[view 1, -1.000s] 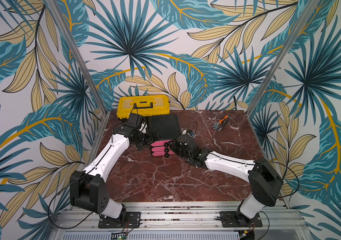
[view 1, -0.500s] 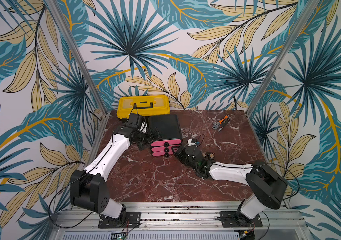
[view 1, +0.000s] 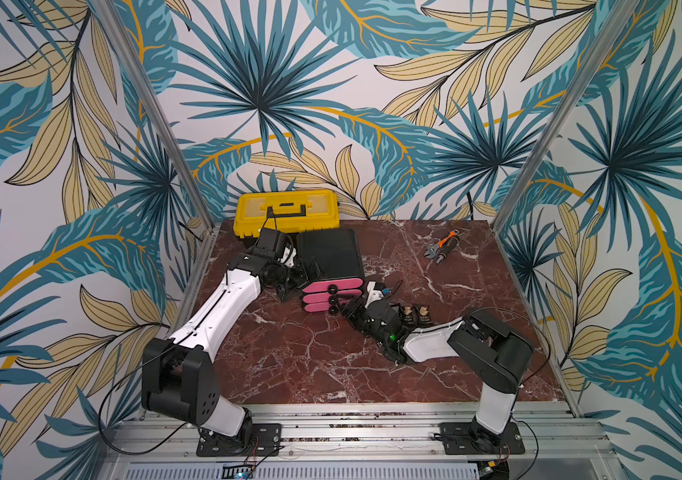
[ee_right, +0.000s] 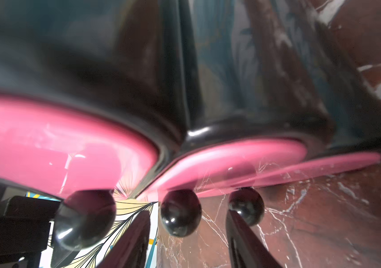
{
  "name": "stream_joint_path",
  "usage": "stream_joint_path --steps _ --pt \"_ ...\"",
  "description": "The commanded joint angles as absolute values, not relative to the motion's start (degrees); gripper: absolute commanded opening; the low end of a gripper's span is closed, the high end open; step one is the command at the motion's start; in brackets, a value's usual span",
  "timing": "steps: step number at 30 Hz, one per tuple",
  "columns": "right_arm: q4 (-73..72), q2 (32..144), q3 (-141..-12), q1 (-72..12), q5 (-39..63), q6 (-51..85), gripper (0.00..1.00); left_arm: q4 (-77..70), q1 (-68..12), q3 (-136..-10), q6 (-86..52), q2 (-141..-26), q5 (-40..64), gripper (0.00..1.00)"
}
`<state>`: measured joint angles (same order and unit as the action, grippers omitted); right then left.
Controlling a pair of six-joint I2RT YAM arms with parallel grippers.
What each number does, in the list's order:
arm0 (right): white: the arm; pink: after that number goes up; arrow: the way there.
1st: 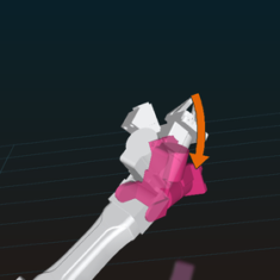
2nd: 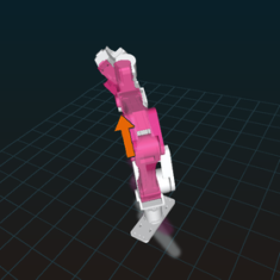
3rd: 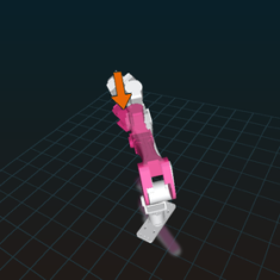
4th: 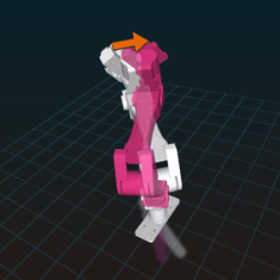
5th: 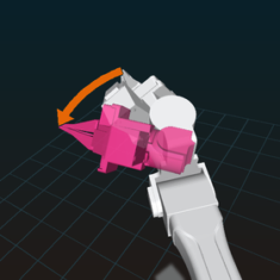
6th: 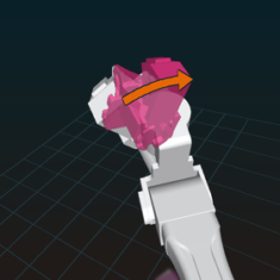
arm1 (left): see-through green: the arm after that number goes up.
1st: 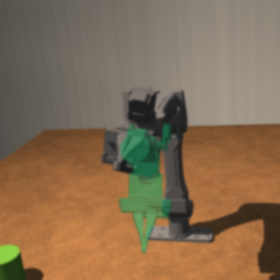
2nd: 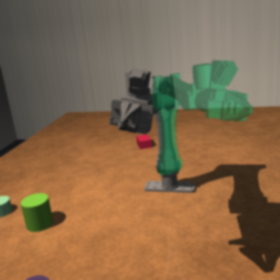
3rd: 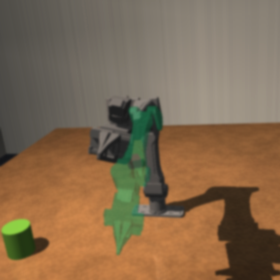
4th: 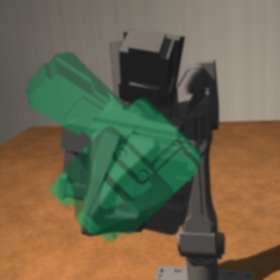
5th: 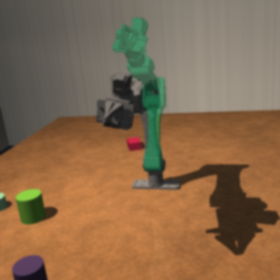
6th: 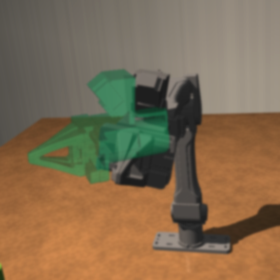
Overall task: Take the cookies out of the drawer
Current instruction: Open the drawer in the storage box.
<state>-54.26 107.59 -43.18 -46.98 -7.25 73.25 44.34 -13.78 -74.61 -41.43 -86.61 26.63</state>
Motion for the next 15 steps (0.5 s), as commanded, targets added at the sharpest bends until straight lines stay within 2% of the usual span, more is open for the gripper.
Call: stream_joint_path --steps 1,12,15 --pt "-58.3 109.4 -43.7 -47.6 -6.6 74.2 0.57 42.2 -13.5 -73.3 -39.7 -87.2 27.0 1.00" --pt "-59.0 113.3 -47.5 -48.0 -6.7 75.1 0.57 43.6 -13.6 -74.0 -38.5 -87.9 27.3 1.00" --pt "-58.0 113.2 -47.7 -48.0 -7.6 75.1 0.51 44.1 -13.6 -74.2 -38.1 -87.8 27.3 1.00"
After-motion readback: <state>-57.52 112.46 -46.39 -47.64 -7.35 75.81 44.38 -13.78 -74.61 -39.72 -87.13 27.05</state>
